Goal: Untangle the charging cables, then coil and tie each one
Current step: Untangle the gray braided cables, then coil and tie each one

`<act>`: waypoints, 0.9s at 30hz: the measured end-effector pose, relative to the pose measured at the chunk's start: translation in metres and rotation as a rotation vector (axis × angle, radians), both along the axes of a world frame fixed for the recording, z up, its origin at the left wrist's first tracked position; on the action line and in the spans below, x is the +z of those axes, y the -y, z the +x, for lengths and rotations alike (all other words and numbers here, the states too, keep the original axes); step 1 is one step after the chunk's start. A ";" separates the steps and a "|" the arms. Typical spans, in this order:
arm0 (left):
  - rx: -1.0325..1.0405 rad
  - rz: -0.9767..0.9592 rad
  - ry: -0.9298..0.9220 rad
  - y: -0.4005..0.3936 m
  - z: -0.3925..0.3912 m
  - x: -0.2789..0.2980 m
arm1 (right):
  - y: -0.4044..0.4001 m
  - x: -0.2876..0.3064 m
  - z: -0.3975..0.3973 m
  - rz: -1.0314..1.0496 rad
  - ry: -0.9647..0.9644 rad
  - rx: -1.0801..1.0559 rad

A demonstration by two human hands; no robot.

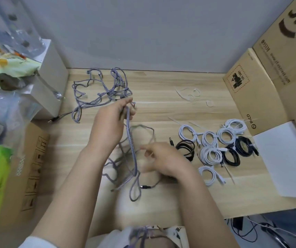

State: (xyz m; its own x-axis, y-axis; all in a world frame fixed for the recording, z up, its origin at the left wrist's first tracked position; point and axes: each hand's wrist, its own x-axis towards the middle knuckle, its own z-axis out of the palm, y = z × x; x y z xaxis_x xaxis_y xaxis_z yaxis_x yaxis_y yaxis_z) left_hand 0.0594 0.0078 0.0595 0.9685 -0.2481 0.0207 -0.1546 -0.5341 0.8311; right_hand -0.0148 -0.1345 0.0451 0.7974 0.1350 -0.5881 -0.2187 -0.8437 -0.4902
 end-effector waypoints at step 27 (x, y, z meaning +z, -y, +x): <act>-0.240 -0.448 -0.111 0.005 -0.032 0.009 | 0.018 0.086 -0.015 0.803 0.671 -0.772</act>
State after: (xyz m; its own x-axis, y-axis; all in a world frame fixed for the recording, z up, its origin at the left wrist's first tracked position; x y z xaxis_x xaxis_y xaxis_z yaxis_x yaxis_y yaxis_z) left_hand 0.0277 0.0027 0.0689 0.8878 -0.4538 0.0767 -0.1273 -0.0820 0.9885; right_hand -0.0296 -0.1526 0.1314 0.9320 -0.3620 -0.0160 -0.0298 -0.0324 -0.9990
